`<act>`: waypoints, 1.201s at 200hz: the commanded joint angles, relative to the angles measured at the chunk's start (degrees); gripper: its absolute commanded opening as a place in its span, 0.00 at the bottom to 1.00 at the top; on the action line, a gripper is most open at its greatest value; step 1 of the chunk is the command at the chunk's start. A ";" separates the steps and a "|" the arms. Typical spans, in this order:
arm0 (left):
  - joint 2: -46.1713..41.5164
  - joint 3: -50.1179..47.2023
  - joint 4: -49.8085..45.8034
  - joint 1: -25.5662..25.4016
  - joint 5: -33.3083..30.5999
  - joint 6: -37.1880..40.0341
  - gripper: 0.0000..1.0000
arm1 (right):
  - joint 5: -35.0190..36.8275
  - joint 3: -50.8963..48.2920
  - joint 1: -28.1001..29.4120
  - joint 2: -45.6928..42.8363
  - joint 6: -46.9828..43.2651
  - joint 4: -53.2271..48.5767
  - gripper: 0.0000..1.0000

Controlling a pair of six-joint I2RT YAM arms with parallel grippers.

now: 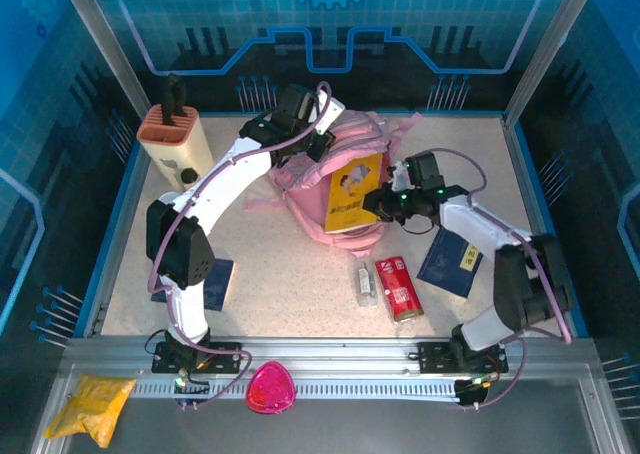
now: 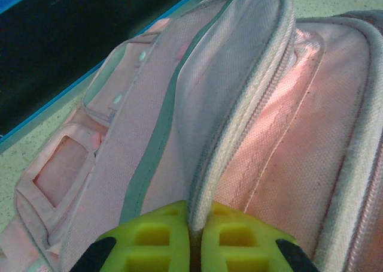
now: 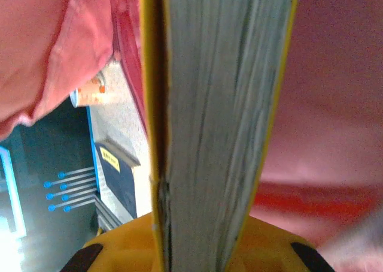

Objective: Pack the student bag

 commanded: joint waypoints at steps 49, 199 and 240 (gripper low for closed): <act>-3.13 5.84 0.53 1.06 4.91 -0.45 0.00 | -1.63 10.41 3.41 16.92 4.00 21.56 0.08; -3.29 1.55 1.49 3.06 5.19 -1.50 0.00 | 21.77 5.61 9.98 9.24 -11.58 -5.12 0.64; -3.15 0.47 2.44 3.03 6.53 -1.93 0.00 | 19.33 9.22 16.73 15.24 -9.06 -0.54 0.26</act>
